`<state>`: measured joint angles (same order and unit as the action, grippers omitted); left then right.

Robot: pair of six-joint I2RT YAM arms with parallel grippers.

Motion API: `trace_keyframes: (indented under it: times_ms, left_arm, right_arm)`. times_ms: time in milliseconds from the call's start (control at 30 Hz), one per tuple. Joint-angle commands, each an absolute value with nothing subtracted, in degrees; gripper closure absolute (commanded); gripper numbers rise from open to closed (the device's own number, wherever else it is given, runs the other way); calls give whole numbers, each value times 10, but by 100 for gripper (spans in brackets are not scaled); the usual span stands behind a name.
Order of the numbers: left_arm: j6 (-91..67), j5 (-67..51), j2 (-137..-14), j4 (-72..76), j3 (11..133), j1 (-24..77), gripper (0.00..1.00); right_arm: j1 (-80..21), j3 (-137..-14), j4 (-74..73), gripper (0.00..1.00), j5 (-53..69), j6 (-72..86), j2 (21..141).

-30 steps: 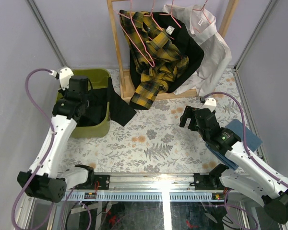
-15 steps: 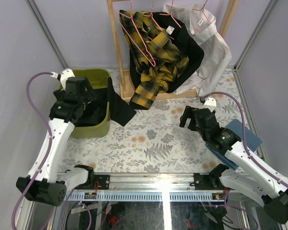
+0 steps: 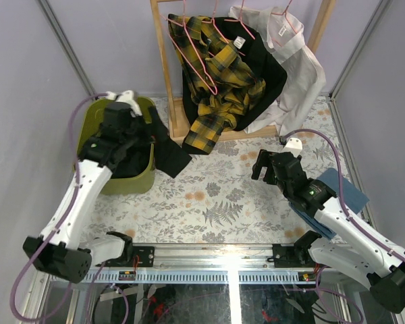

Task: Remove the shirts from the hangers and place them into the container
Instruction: Place the shirt in the bin.

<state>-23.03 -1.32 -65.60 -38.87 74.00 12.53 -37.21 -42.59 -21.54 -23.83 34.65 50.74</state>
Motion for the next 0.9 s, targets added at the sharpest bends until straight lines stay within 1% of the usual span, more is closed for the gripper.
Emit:
trace_keyframes:
  times_ms: [0,67,133,233,367,467,567,667,867]
  left_arm:
    - [-199,-52,-718,-336,726,221,0]
    - [-209,-53,-760,-324,718,251,1]
    - [-218,-37,-812,-327,722,273,5]
    - [-243,54,-874,-340,724,299,6]
    - [-277,109,-942,-350,728,301,5]
    - [-298,119,-968,-320,724,300,4]
    - [-310,156,-994,-299,726,301,3]
    - [-309,178,-1038,-305,749,301,6]
    - [-313,206,-1097,-318,780,304,8]
  right_arm:
    - [-373,-442,-201,8,-240,357,498]
    - [-373,-442,-205,8,-242,357,496]
    - [-373,-442,-206,8,-245,357,493]
    - [-373,-442,-212,8,-248,355,487]
    - [-373,-443,-221,8,-258,347,477]
    - [-373,-438,-221,7,-264,345,471]
    - [-373,-437,-223,8,-263,345,469]
    - [-373,-439,-226,8,-264,344,467]
    - [-373,-435,-225,8,-264,342,466]
